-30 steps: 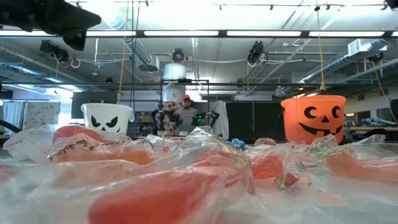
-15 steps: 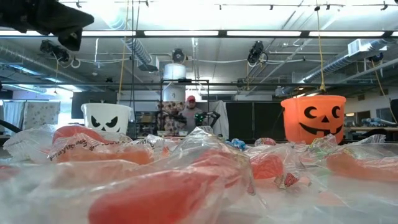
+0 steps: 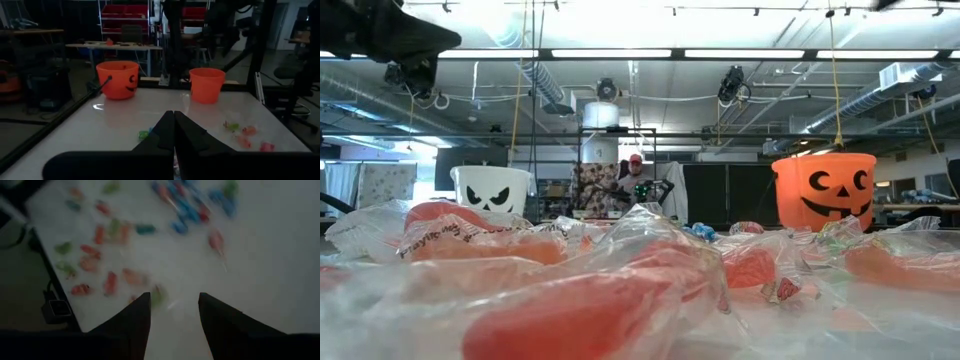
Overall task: Sort candy by brand, put in halloween buckets
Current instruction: Put the blue gummy into the bottom orange bucket
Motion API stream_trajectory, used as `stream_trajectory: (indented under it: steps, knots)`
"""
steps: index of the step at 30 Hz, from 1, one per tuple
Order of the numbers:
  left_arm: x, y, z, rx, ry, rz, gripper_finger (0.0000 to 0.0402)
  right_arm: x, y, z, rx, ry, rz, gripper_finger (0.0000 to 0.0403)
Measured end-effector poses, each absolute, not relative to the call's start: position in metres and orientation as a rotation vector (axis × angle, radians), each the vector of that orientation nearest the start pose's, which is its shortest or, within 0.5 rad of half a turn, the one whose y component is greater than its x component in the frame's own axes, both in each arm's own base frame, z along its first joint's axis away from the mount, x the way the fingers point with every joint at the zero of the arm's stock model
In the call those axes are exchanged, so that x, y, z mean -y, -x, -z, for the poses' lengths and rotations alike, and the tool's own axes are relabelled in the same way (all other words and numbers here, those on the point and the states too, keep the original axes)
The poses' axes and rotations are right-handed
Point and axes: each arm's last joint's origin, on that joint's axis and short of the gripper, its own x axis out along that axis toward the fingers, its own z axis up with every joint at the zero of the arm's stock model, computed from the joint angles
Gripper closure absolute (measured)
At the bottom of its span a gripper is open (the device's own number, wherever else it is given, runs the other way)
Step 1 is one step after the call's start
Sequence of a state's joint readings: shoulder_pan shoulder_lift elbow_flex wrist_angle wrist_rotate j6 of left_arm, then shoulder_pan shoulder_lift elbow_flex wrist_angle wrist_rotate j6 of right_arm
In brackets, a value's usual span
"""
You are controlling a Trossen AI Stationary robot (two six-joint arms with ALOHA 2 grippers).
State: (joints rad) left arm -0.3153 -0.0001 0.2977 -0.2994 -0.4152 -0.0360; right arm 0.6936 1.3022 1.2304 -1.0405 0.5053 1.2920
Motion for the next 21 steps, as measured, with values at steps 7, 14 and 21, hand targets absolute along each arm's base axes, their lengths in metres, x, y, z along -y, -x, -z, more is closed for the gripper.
stream_trajectory:
  steps: [7, 14, 21]
  knots:
    - [0.006, -0.066, -0.223, -0.092, 0.026, -0.219, 0.0394, -0.136, -0.260, -0.304, -0.769, -0.272, 0.184, 0.0226]
    - [0.004, -0.066, -0.225, -0.062, 0.067, -0.286, 0.0394, -0.120, -0.321, -0.257, -0.868, -0.155, -0.005, 0.0226]
    - [0.004, -0.066, -0.227, -0.035, 0.089, -0.285, 0.0394, -0.117, -0.351, -0.193, -1.082, -0.171, -0.198, 0.0226]
